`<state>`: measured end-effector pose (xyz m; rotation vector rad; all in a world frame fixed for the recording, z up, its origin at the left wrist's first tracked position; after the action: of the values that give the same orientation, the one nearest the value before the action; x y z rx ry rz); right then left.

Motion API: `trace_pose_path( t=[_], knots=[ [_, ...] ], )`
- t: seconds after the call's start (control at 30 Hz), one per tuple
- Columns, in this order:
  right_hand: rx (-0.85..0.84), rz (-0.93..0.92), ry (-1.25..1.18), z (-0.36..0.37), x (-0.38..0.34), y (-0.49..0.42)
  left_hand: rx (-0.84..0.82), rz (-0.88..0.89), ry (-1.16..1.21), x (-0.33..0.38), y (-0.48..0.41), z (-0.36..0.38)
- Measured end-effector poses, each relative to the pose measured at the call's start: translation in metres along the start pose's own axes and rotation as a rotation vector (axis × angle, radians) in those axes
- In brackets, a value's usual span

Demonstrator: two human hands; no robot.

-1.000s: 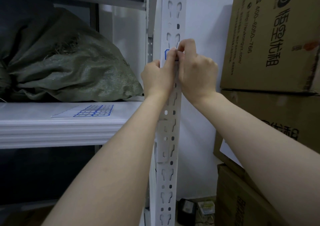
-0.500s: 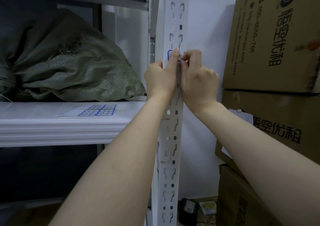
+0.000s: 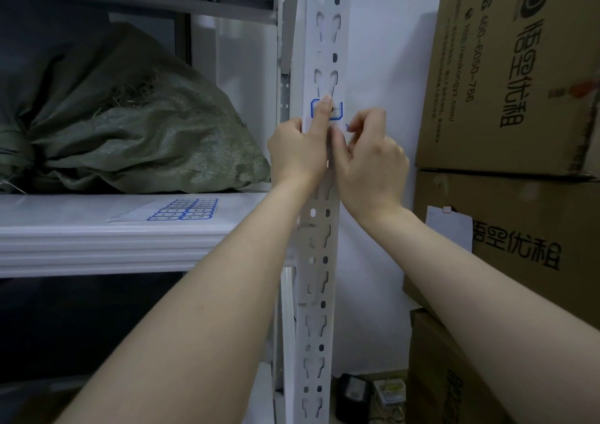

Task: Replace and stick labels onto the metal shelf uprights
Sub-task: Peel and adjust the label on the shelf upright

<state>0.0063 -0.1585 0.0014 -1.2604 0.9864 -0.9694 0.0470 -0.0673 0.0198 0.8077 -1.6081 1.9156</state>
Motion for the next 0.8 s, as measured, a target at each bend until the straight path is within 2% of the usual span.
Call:
trace_pose_path(
  t=[0.17,0.3,0.43,0.5,0.7,0.8],
  knots=[
    [-0.059,0.068,-0.069,-0.007,-0.006,0.003,-0.023,-0.002,-0.178,0.011,0.009,-0.007],
    [-0.039,0.136,-0.133,-0.010,-0.011,0.006,0.044,0.047,-0.324,0.017,0.024,-0.008],
    [-0.014,0.184,-0.185,-0.013,-0.012,0.015,0.197,0.394,-0.371,0.015,0.043,-0.021],
    [-0.021,0.180,-0.196,-0.016,-0.015,0.020,0.193,0.493,-0.385,0.012,0.044,-0.028],
    [-0.058,0.183,-0.255,-0.019,-0.022,0.015,0.066,0.466,-0.306,0.014,0.043,-0.042],
    [-0.051,0.194,-0.272,-0.020,-0.026,0.011,-0.028,0.366,-0.175,0.018,0.045,-0.046]
  ],
)
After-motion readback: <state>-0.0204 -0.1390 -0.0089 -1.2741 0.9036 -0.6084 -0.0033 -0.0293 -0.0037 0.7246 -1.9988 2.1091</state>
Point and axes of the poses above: each hand's wrist, its own y-axis away from the middle knuckle, its own z-axis out of the palm, x = y × z, the point moved 2 cm from there along -y, towards the middle knuckle, and after that the axes turned 2 degrees about -z, right-handed, at the moved point
